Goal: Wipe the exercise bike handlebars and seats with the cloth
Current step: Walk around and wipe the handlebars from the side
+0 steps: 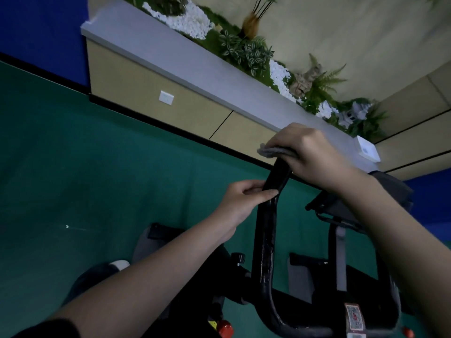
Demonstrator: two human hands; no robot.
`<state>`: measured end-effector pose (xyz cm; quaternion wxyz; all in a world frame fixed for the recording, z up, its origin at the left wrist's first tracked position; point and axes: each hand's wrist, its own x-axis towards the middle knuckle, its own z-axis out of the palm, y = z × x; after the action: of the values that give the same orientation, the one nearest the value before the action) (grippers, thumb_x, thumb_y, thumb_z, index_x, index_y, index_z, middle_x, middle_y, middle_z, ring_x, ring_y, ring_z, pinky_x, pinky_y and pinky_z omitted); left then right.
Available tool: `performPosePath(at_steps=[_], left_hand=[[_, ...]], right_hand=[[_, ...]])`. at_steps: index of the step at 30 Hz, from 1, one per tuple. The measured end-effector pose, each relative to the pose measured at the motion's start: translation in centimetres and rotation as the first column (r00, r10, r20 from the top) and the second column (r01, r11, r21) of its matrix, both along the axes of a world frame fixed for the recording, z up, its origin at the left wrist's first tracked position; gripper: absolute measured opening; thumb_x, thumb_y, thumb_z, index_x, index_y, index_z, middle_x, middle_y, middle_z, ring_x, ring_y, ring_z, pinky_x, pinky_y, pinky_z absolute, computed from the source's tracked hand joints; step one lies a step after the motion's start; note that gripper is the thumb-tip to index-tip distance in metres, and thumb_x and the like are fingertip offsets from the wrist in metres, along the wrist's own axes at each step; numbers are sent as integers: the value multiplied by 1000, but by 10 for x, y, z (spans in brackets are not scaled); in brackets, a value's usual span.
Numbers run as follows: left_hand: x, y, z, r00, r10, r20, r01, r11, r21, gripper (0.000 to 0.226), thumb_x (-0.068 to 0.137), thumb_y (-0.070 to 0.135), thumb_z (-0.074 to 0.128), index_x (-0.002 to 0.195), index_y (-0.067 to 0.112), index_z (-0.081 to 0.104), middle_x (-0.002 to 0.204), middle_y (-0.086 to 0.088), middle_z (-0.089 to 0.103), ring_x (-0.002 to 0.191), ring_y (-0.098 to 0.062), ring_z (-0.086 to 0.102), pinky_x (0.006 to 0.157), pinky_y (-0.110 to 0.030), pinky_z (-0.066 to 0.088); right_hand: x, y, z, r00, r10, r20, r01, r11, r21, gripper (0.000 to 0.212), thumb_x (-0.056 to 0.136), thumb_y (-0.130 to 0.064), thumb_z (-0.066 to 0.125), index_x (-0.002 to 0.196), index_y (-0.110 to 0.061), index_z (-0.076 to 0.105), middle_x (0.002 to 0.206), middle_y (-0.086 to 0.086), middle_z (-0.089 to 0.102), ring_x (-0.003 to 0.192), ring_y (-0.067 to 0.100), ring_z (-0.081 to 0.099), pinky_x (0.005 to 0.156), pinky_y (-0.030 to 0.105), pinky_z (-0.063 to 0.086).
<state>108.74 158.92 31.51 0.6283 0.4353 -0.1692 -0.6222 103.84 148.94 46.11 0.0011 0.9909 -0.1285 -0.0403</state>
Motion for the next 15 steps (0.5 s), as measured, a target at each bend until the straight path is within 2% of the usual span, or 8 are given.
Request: performPosePath(at_steps=[3, 5, 7, 8, 10, 13, 15], left_hand=[[0, 0, 0, 999, 4, -42, -4, 1000, 9, 12, 76, 21, 77, 84, 26, 69, 67, 18, 69, 64, 9, 62, 79, -16, 40], [0, 1, -1, 997, -7, -79, 7, 1000, 3, 12, 76, 19, 77, 85, 24, 70, 65, 16, 68, 58, 10, 58, 75, -18, 38], [2, 4, -4, 993, -28, -119, 28, 1000, -5, 15, 75, 20, 77, 89, 22, 72, 72, 14, 71, 62, 8, 60, 69, -19, 37], [3, 5, -5, 990, -33, -135, 33, 999, -5, 17, 75, 20, 77, 91, 22, 73, 77, 13, 72, 66, 7, 61, 68, -20, 37], [5, 6, -7, 988, -33, -149, 34, 999, 10, 18, 74, 20, 77, 91, 22, 73, 83, 12, 73, 72, 5, 62, 69, -20, 36], [7, 4, -6, 987, -41, -153, 47, 998, 40, 16, 73, 17, 78, 87, 23, 72, 78, 13, 72, 69, 6, 62, 68, -20, 36], [7, 2, -6, 987, -59, -149, 65, 997, 34, 18, 73, 16, 78, 90, 21, 72, 75, 11, 71, 68, 4, 62, 67, -20, 36]], right_hand=[[7, 6, -2, 984, 26, -178, -11, 996, 84, 12, 86, -5, 66, 95, -6, 74, 92, 5, 72, 89, 21, 65, 79, 23, 47], [14, 6, -4, 965, 22, -261, 16, 990, 140, 13, 84, -4, 66, 95, -7, 74, 92, 2, 73, 87, 14, 66, 74, 9, 43], [18, 4, -1, 974, -15, -226, 53, 985, 161, 12, 85, -7, 67, 95, -8, 74, 92, -1, 73, 84, 7, 64, 72, -2, 37], [18, 4, 0, 982, -26, -189, 55, 987, 151, 12, 86, -7, 66, 96, -8, 73, 92, -1, 73, 84, 6, 63, 72, -3, 35], [15, 6, -3, 986, -16, -165, 37, 992, 122, 13, 87, -6, 65, 96, -7, 73, 92, 1, 72, 86, 12, 64, 74, 3, 38], [9, 9, -11, 976, 40, -213, -14, 992, 125, 13, 87, -4, 64, 95, -8, 74, 91, 3, 72, 87, 18, 64, 79, 24, 49], [4, 6, -12, 990, 48, -135, -30, 990, 138, 12, 87, -3, 65, 95, -5, 73, 90, 4, 71, 84, 14, 62, 78, 20, 45]])
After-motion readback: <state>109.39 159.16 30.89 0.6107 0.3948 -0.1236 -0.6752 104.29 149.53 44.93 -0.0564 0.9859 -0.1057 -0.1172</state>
